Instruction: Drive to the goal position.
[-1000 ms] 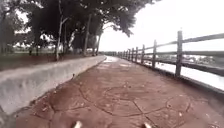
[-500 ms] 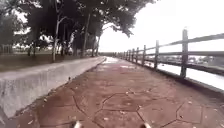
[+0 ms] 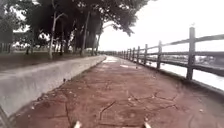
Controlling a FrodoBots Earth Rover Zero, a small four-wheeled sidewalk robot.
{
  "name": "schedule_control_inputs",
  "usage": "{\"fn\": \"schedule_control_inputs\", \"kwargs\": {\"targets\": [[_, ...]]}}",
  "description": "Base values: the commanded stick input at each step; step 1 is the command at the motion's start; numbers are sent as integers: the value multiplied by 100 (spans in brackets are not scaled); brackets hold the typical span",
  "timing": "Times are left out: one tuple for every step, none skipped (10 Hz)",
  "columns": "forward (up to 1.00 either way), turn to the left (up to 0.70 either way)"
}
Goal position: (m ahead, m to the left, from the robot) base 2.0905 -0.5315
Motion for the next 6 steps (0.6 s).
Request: {"fn": "schedule_control_inputs", "kwargs": {"targets": [[50, 1], [50, 1], [50, 1], [50, 1], [50, 1], [50, 1]]}}
